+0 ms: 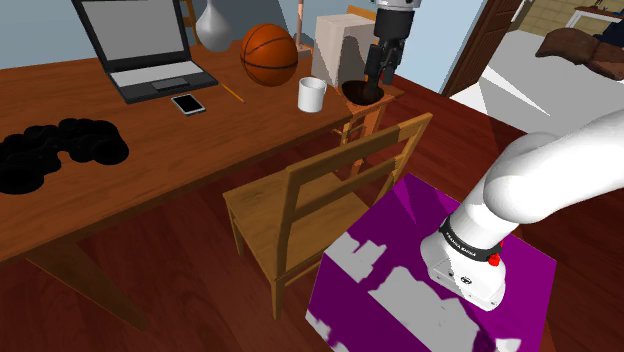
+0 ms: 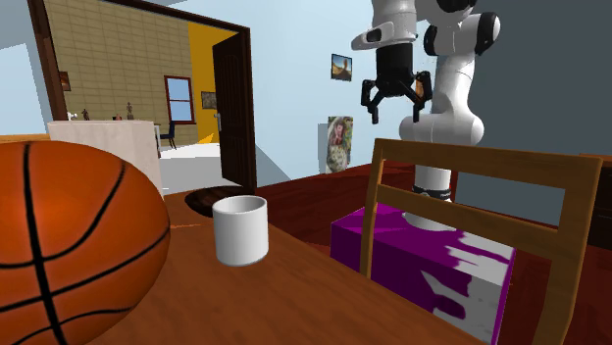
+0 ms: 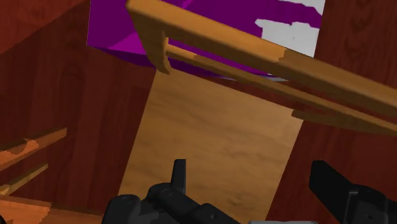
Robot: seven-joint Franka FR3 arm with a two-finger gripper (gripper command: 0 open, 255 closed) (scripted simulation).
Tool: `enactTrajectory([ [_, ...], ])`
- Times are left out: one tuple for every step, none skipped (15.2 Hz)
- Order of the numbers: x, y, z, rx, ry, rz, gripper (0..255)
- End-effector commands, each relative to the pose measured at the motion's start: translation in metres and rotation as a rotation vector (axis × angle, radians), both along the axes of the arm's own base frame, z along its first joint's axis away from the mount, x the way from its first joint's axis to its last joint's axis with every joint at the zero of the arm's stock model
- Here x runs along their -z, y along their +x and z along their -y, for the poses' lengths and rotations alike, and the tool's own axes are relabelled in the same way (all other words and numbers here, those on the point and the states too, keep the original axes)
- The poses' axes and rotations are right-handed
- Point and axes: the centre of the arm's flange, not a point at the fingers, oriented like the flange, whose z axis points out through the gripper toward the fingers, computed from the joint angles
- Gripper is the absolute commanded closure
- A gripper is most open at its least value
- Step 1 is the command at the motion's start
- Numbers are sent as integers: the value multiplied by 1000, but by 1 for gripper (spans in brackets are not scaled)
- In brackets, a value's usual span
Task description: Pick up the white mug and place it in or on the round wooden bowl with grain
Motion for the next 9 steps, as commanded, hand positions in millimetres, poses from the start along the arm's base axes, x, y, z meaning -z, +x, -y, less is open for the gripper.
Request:
enactTrajectory([
  [11, 23, 7, -6, -3, 12, 0],
  [16, 33, 10, -8, -4, 17, 0],
  [21, 44, 13, -11, -5, 22, 0],
  [27, 55, 17, -14, -6, 27, 0],
  [32, 66, 20, -16, -7, 32, 0],
  [37, 77, 23, -19, -8, 37, 0],
  [42, 88, 27, -22, -10, 42, 0],
  [47, 98, 30, -24, -11, 47, 0],
  [52, 109, 33, -27, -12, 52, 0],
])
